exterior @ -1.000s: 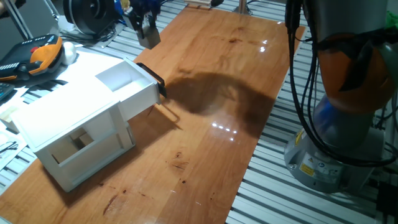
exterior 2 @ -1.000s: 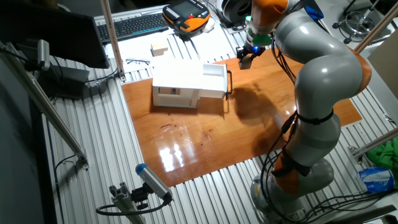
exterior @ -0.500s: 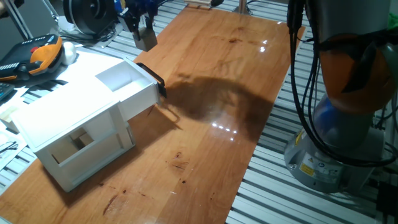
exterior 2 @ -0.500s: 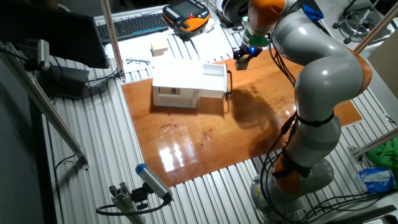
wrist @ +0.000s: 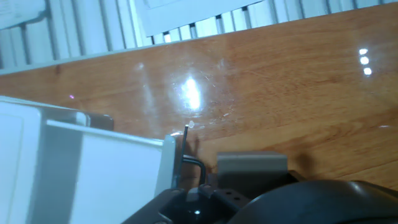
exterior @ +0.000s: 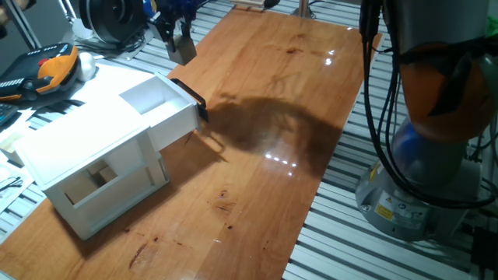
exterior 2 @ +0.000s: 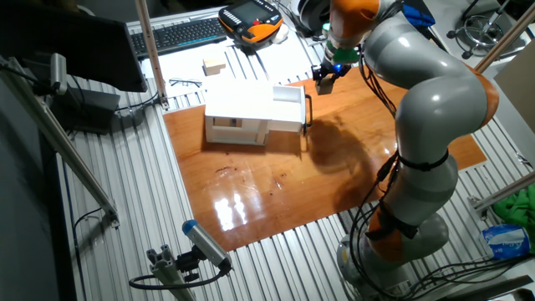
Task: Put things in the drawer
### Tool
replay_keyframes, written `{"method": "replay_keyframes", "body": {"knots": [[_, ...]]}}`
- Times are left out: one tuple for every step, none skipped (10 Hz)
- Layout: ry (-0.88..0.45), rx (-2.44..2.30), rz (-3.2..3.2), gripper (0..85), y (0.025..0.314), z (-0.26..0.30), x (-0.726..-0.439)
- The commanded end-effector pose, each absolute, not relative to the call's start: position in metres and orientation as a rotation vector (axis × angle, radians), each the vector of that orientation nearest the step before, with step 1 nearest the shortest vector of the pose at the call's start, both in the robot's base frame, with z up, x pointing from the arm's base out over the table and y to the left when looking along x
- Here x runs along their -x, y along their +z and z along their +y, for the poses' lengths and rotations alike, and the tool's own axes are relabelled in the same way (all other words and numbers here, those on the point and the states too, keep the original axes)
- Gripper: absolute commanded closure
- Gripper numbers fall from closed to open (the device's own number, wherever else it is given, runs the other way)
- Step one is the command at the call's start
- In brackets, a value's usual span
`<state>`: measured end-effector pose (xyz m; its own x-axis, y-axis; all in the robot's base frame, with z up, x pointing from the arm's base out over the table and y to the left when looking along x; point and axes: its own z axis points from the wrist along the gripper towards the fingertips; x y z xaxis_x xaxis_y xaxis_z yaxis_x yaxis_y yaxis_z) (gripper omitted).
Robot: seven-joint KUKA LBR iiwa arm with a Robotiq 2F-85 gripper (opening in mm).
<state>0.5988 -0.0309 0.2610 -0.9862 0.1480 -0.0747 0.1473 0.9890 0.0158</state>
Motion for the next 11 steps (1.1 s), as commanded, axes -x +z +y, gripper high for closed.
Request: {"method": "replay_keyframes", "body": {"knots": [[0.059, -0.256, 3.042, 85.0, 0.261, -0.031, -0.599], [0.064, -0.275, 3.046, 85.0, 0.261, -0.031, -0.599], [0.076, -0.293, 3.062, 85.0, 0.261, -0.031, -0.599], [0.074, -0.301, 3.064, 85.0, 0.261, -0.031, -0.599], [0.059, -0.300, 3.065, 85.0, 0.261, -0.030, -0.599], [0.070, -0.303, 3.071, 85.0, 0.264, -0.027, -0.599], [0.068, -0.310, 3.071, 85.0, 0.269, -0.023, -0.598], [0.066, -0.324, 3.069, 85.0, 0.276, -0.017, -0.598], [0.049, -0.339, 3.073, 85.0, 0.283, -0.007, -0.601], [0.029, -0.346, 3.079, 85.0, 0.290, 0.002, -0.603], [0.003, -0.338, 3.081, 85.0, 0.296, 0.014, -0.606]]}}
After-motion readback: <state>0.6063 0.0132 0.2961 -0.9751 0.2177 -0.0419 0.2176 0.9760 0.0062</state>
